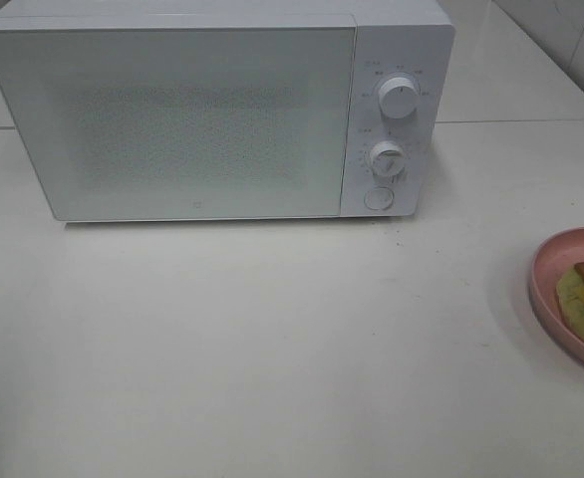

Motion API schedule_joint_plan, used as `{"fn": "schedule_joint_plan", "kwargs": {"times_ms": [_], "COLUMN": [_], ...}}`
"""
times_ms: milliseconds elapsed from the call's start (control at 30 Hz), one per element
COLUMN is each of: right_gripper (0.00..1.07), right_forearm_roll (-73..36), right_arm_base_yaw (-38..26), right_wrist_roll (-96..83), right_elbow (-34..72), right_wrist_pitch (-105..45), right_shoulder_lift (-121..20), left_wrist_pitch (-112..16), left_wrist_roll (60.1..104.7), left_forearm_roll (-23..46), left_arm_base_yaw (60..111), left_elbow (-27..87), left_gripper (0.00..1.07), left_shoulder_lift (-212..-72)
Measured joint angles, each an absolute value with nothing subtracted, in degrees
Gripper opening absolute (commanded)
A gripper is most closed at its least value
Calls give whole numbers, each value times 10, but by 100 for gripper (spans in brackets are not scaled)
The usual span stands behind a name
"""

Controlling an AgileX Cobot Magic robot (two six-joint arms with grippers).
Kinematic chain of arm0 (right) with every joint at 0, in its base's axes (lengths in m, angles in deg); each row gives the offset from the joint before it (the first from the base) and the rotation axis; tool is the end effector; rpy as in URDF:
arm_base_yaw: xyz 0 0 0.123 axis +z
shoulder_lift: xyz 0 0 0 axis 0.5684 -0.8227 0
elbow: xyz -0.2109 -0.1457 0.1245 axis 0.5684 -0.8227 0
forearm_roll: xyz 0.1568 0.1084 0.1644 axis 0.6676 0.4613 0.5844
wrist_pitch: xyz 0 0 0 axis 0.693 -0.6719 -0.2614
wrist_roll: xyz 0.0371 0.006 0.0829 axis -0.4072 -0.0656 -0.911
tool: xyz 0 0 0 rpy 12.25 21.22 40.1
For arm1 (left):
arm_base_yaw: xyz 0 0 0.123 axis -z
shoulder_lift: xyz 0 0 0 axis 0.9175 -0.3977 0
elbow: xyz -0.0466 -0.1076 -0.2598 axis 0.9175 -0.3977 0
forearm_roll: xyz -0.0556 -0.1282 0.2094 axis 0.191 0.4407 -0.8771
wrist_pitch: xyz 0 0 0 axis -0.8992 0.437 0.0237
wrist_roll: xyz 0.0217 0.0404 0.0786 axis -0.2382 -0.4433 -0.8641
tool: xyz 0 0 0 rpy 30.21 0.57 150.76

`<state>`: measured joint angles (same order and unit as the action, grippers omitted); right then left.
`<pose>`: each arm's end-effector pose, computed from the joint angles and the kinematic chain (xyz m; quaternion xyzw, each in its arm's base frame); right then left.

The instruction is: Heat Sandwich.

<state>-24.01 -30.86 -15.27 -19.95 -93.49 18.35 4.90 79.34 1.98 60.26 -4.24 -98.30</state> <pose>-0.0052 -0.0075 0.2800 0.0077 0.8466 -0.0067 0.5321 0.0562 -0.0007 0.3005 0.0005 0.9315 -0.0002 0.3638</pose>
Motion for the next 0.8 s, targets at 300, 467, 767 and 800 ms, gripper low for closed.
{"fn": "schedule_joint_plan", "kwargs": {"times_ms": [300,467,767,800], "right_gripper": [76,76,76,76], "right_forearm_roll": [-240,-240,-240,-240], "right_arm_base_yaw": [-309,-309,-309,-309], "right_wrist_roll": [-153,-153,-153,-153], "right_elbow": [-199,-199,-199,-199], "right_wrist_pitch": [-935,-935,-935,-935], "right_shoulder_lift": [183,183,183,183], "left_wrist_pitch": [14,10,10,10], "left_wrist_roll": [822,823,823,823], "left_forearm_roll": [12,11,10,10], "left_arm_base_yaw": [603,603,603,603], "left_elbow": [-109,-117,-117,-117], "left_gripper": [103,103,103,103], "left_shoulder_lift": [-887,-844,-745,-738]}}
